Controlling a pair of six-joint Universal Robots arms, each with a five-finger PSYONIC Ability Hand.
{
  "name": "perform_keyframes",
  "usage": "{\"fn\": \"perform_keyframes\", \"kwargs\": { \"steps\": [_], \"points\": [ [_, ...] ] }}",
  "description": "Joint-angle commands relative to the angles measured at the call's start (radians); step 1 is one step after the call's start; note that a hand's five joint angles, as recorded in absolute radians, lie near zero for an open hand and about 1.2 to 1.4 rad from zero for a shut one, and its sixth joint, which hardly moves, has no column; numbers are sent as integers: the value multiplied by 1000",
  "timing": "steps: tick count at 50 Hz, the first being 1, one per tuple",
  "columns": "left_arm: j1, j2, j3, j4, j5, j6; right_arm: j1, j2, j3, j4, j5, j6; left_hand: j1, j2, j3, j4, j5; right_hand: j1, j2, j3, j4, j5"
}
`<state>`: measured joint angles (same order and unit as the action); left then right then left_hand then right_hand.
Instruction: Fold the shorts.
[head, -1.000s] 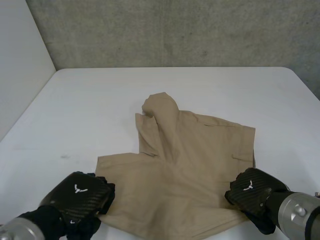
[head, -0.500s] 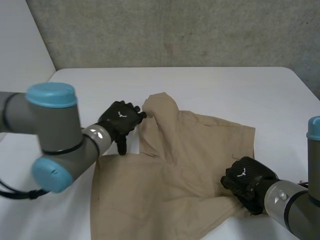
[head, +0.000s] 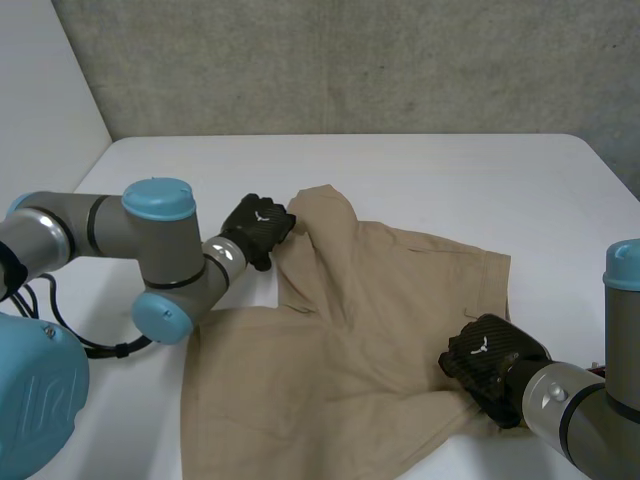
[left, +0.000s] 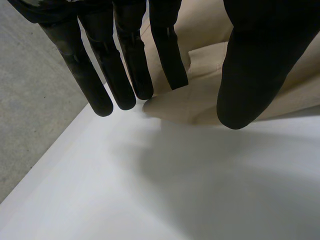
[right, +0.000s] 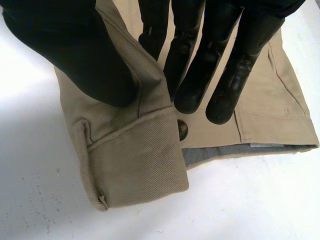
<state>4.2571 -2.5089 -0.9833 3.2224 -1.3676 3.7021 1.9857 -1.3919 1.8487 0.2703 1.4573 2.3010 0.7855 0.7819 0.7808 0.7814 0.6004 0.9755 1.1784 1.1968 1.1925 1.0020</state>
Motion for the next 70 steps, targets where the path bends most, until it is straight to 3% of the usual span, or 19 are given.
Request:
{"fn": "perform_keyframes", "kwargs": {
  "steps": [1, 5, 15, 18, 23, 32, 38, 45, 49, 55, 60, 70],
  "points": [
    [10, -13, 8, 1, 31, -1, 2, -4, 1, 0, 0, 0, -113, -110, -109, -109, -103, 421, 218, 199, 204, 220],
    [6, -8, 2, 1, 44, -2, 1, -9, 1, -2, 0, 0, -211, -207, -206, -207, -200, 421, 218, 199, 204, 220],
    [1, -27, 9, 22, 56, -1, -5, -10, 3, -14, 0, 1, -155, -152, -151, -151, -145, 421, 218, 199, 204, 220],
    [3, -39, 20, 33, 56, -2, -4, -10, 6, -19, 0, 1, -9, -5, -4, -5, 2, 421, 218, 199, 204, 220],
    [12, -61, 60, 36, 32, -1, -5, -9, 7, -23, 0, 1, 609, 613, 614, 613, 620, 421, 218, 199, 204, 220],
    [23, 28, -63, 4, -168, 38, -11, -9, 6, -25, 0, 15, 611, 614, 615, 615, 621, 421, 218, 199, 204, 220],
    [30, 175, -257, 2, -189, 133, 2, -9, -6, -23, 0, 72, 611, 614, 615, 615, 621, 421, 218, 199, 204, 220],
    [32, 211, -334, 1, -189, 147, 22, -9, -8, -25, 0, 83, 611, 614, 615, 615, 621, 421, 218, 199, 204, 220],
    [36, 199, -327, 4, -192, 153, 39, -10, -9, -23, 0, 104, -27, -23, -22, -23, -16, 421, 218, 199, 204, 220],
    [59, 232, -317, 10, -202, 141, 45, -13, -16, -23, 0, 127, -111, -107, -106, -107, -100, 421, 218, 199, 204, 220],
    [66, 372, -345, 7, -220, 108, 47, -13, -34, -28, -5, 141, -117, -113, -112, -113, -106, 421, 218, 199, 204, 220],
    [50, 669, -642, -21, -208, -168, 55, -2, -149, -62, -12, 359, -129, -125, -124, -125, -118, 421, 218, 199, 204, 220]
  ]
}}
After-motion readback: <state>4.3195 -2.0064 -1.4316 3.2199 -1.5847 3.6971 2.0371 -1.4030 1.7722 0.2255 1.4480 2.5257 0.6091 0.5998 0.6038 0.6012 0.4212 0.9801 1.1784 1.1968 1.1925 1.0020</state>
